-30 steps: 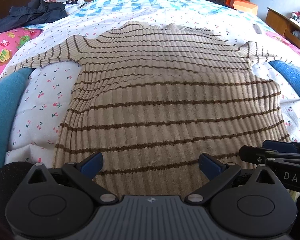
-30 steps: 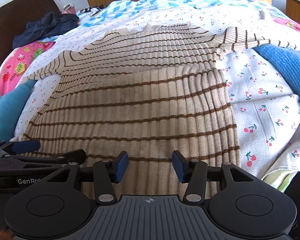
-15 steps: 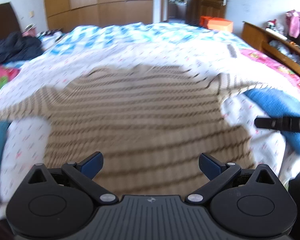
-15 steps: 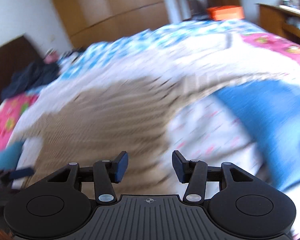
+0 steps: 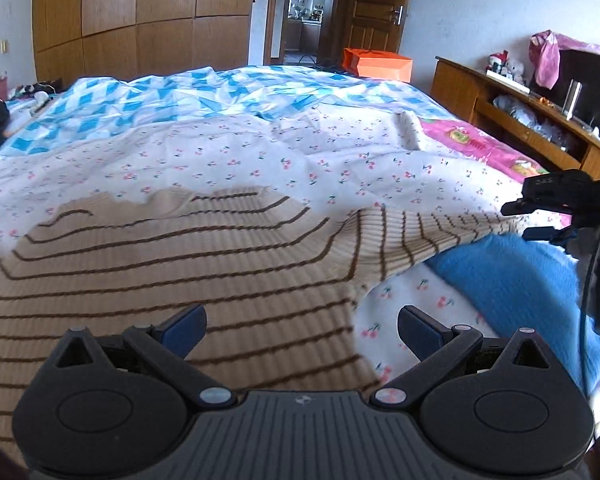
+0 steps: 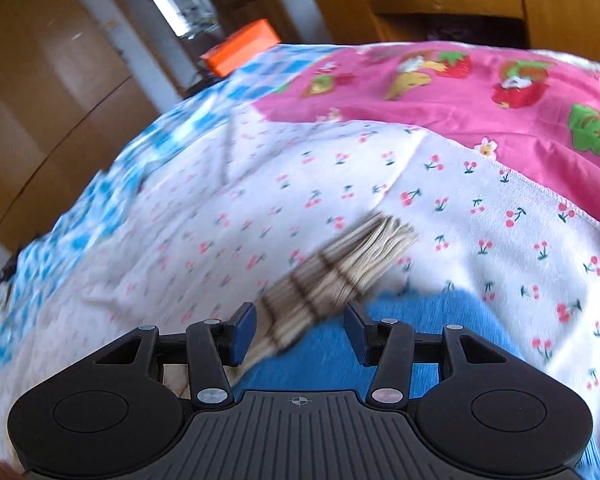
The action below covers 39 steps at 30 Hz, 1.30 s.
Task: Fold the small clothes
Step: 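Grasp the sweater sleeve cuff with the right gripper and lift it, then carry the sleeve across the sweater body and release it with the right gripper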
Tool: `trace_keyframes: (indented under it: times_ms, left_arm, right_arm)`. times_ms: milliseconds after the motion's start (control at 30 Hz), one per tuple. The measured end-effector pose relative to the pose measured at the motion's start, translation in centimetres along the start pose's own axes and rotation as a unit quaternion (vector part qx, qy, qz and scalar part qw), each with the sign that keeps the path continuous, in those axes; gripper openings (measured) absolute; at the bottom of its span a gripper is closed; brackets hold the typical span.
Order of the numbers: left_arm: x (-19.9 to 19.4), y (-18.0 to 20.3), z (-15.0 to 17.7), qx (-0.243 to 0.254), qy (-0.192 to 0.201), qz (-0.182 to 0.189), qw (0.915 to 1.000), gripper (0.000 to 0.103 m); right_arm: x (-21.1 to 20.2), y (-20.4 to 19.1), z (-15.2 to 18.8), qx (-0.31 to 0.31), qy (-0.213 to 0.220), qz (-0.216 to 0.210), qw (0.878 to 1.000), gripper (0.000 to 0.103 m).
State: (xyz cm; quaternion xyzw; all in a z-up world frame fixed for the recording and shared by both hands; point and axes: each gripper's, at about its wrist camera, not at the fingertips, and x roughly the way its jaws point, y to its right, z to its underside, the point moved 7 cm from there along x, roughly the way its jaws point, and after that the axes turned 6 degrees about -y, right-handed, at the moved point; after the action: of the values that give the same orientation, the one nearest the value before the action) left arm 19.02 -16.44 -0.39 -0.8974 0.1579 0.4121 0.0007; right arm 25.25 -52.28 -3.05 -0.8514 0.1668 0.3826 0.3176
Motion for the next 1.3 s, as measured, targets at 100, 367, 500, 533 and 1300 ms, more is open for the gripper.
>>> trace_keyframes:
  times_ms: [100,367,500,533,1300]
  left_arm:
    - [1.2,0.5,0.1,-0.003,-0.009,0.003,1.0000,0.103]
    - [1.9,1.5,0.8,0.000,-0.030,0.009,0.9995,0.103]
    - [1.3,1.7,0.4,-0.003,-0.023,0.013,0.9996,0.103]
    - [1.1,1.8,0.2,-0.004,-0.019,0.015,0.9997,0.103]
    - [-4.6,-17.4,7.6,-0.128,0.015,-0.101,0.9865,0.103]
  right_arm:
    - [2.2,0.9,-0.7,0.025,-0.019,0.009,0.999,0.046]
    - [2.5,2.2,-0.9,0.063,-0.029,-0.009,0.998,0.010]
    - [-0.8,1.6,-3.0,0.084,0.010,-0.061,0.995,0.008]
    - [-1.8,1.2,-3.7,0.083,0.026,-0.071,0.994,0.007]
    - [-1.8,-34.2,19.1,-0.348,-0.029,-0.174,0.921,0.007]
